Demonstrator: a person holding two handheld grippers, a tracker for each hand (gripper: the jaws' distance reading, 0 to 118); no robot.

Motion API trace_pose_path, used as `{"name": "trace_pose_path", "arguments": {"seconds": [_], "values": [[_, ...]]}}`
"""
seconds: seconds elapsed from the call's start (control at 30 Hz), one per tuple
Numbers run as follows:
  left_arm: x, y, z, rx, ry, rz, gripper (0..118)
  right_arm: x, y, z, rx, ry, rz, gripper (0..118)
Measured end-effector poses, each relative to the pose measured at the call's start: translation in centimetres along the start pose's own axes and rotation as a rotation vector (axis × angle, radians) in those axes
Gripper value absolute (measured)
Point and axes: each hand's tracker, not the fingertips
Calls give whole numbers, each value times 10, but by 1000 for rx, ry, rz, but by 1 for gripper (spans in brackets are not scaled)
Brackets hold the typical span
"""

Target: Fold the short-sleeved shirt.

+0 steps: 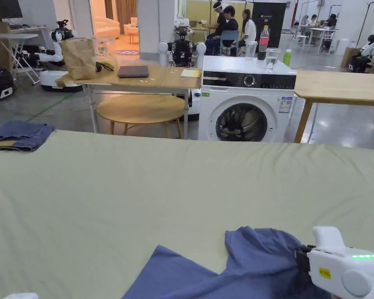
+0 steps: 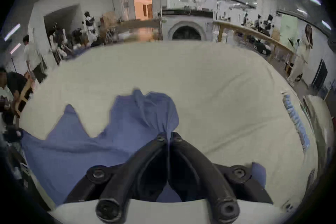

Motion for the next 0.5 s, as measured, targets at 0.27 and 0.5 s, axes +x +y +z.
{"name": "trace_pose_path", "arguments": {"seconds": [0.27, 0.5], "values": [[17, 32, 17, 158, 48, -55, 0, -12, 17, 104, 161, -103, 48, 0], [33, 144, 42, 329, 67, -130, 0, 1, 113, 184, 387, -207, 95, 0]]}}
